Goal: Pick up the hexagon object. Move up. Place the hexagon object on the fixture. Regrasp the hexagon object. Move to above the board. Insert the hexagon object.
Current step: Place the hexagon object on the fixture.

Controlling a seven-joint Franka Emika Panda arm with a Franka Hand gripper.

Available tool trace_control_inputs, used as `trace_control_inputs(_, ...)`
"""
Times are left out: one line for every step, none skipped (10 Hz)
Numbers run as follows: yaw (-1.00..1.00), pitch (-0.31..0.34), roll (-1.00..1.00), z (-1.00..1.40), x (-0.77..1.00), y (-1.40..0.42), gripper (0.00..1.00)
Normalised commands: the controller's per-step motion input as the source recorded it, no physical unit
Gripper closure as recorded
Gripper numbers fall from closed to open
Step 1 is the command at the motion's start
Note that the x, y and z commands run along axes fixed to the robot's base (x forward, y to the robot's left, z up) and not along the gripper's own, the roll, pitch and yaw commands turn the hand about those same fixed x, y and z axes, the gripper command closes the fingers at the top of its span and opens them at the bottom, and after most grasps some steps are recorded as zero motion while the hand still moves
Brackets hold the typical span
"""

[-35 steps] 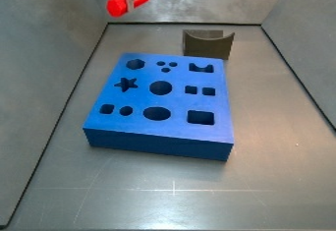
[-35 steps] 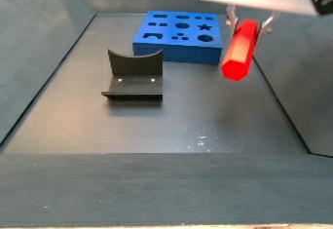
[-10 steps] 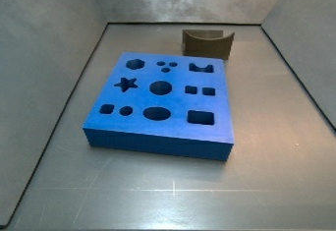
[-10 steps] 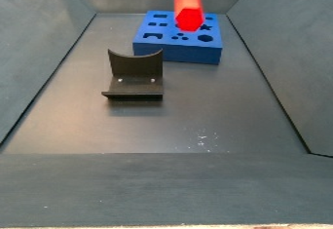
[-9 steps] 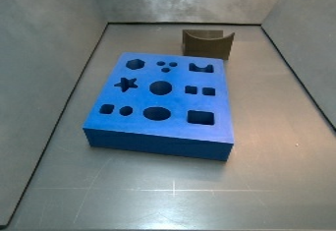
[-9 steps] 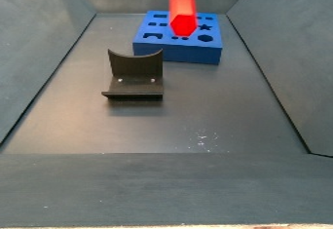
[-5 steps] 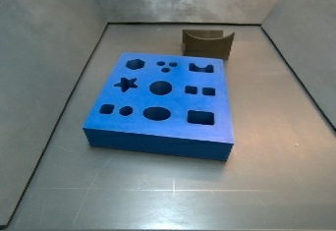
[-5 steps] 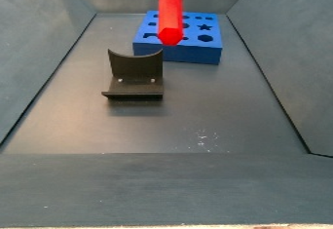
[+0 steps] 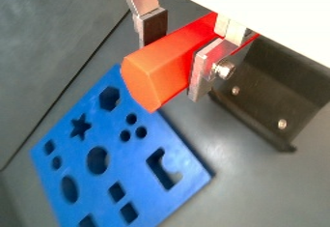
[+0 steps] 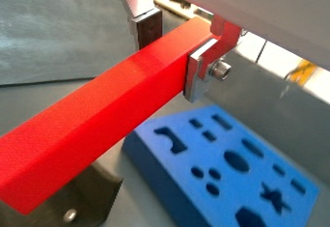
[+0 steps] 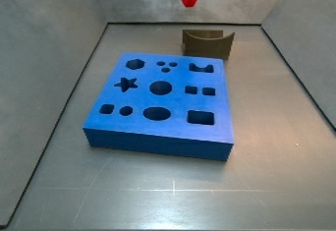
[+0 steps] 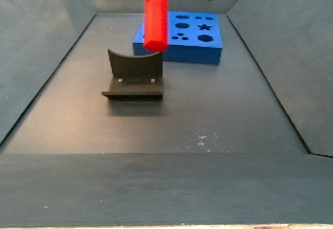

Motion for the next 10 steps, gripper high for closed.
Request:
trace_control_inputs(-0.1, 0.126, -1.0, -0.03, 0.67, 0.04, 1.0)
trace_control_inputs(-0.13, 0.14, -1.0, -0.02, 0.58, 0.04, 1.0)
trace_control_inputs(-0.14, 0.137, -0.92, -0.03, 0.53, 0.04, 1.0)
trace_control_inputs(-0.16, 0.11, -0.69, -0.02, 0.45, 0.05, 1.0)
trace_control_inputs(-0.17, 0.087, -0.52, -0.02, 0.39, 0.05, 1.0)
trace_control_inputs(-0.17, 0.059, -0.3, -0.02, 0.31, 0.05, 1.0)
trace_control_inputs(-0.16, 0.037, -0.2, -0.01, 0.24, 0.03, 1.0)
trace_control_inputs(-0.14, 0.016, -0.17, -1.0, 0.13, 0.13, 1.0)
trace_control_inputs(-0.14, 0.009, -0.17, -1.0, 0.1, 0.13, 1.0)
trace_control_inputs(-0.13, -0.02, -0.16, -1.0, 0.12, 0.12, 1.0)
